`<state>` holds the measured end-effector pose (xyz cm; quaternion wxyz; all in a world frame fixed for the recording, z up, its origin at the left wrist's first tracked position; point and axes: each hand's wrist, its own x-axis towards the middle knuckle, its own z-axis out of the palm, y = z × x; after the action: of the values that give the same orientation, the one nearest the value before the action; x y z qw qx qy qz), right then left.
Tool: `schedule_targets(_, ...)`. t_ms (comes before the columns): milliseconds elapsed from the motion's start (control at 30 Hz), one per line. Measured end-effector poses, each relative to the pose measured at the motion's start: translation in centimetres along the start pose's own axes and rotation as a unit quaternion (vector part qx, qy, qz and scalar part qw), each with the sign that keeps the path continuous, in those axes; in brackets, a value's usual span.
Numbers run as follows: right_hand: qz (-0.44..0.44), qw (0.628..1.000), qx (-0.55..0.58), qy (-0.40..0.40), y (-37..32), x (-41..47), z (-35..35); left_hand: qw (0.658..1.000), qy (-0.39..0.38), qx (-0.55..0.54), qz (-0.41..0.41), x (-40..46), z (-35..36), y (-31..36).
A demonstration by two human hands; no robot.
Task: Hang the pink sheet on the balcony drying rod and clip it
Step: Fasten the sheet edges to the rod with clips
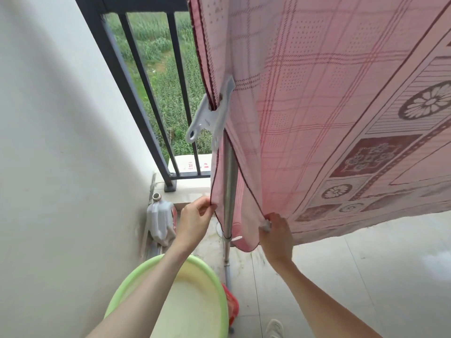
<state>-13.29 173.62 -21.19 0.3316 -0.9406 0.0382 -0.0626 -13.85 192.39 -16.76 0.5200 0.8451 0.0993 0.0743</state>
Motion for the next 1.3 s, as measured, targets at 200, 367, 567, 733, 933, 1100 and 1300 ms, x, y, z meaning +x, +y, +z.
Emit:
schedule_targets(200, -0.128, 0.99, 0.032, -0.042, -4.2, -2.2, 4.3, 0.999, -0.015, -0.034, -0.004, -0.3, -0.5, -0.7)
schedule_targets(367, -0.099, 0.995, -0.002, -0.024, -4.7, -1.7, 6.0, 0.998, -0.032, -0.056, -0.01, 0.2, -1.5, -0.5)
schedule_targets(567, -0.045, 0.999, -0.013, -0.003, -5.9, -2.1, 7.7, 0.995, -0.053, -0.084, -0.014, 0.9, -2.1, -1.1)
schedule_targets(733, -0.009, 1.0, -0.027, 0.002, -6.2, -2.0, 8.3, 0.993, -0.091, -0.077, 0.006, 0.2, -1.7, -1.6)
schedule_targets(933, 0.004, 1.0, -0.011, 0.017, -5.9, -1.9, 8.9, 0.991, -0.109, -0.071, -0.003, 0.2, -0.7, -0.7)
schedule_targets(1100, 0.016, 0.999, 0.052, -0.003, -5.4, -1.9, 8.5, 0.998, -0.029, 0.035, 0.043, 0.3, 0.6, 0.4)
schedule_targets(1300, 0.254, 0.871, 0.348, -0.236, -4.2, -3.8, 7.5, 0.998, -0.058, 0.017, 0.032, 0.9, -0.7, -1.5)
